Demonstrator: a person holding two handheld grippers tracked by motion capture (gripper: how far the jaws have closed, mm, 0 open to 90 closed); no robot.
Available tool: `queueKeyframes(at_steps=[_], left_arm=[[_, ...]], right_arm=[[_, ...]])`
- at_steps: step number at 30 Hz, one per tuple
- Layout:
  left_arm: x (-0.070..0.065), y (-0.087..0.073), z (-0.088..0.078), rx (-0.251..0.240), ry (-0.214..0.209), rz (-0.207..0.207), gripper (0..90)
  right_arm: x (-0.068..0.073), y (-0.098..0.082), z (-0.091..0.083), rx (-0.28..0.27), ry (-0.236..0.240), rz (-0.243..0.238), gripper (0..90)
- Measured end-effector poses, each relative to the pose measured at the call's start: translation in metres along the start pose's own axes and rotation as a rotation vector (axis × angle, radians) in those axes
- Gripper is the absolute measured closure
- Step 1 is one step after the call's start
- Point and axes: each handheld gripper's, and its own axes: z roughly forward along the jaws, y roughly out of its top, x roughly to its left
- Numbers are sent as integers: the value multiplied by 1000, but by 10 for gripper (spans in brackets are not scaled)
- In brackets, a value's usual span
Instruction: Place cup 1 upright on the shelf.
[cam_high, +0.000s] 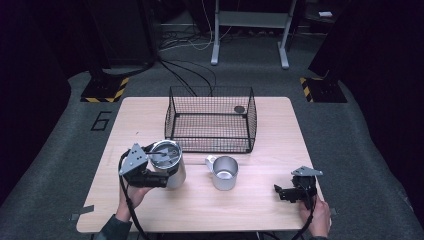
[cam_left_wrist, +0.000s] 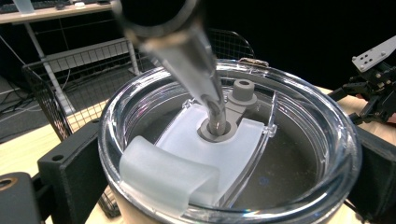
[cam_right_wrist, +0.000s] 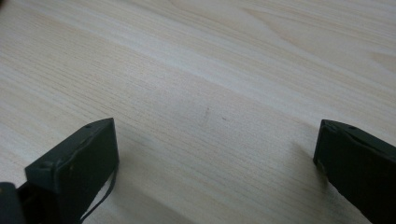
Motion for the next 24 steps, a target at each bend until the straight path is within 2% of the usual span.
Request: queueKeyframes(at_steps=[5,10,24], left_arm=[[4,7,2,-5,-5,7,41],[8,15,6,-11,-23,-4,41],[11,39,15,-14,-57,14,41]], right_arm=[[0,0,0,-1,1,0,0],[0,0,0,-2,1,-1,0],[0,0,0,-1,1,0,0]])
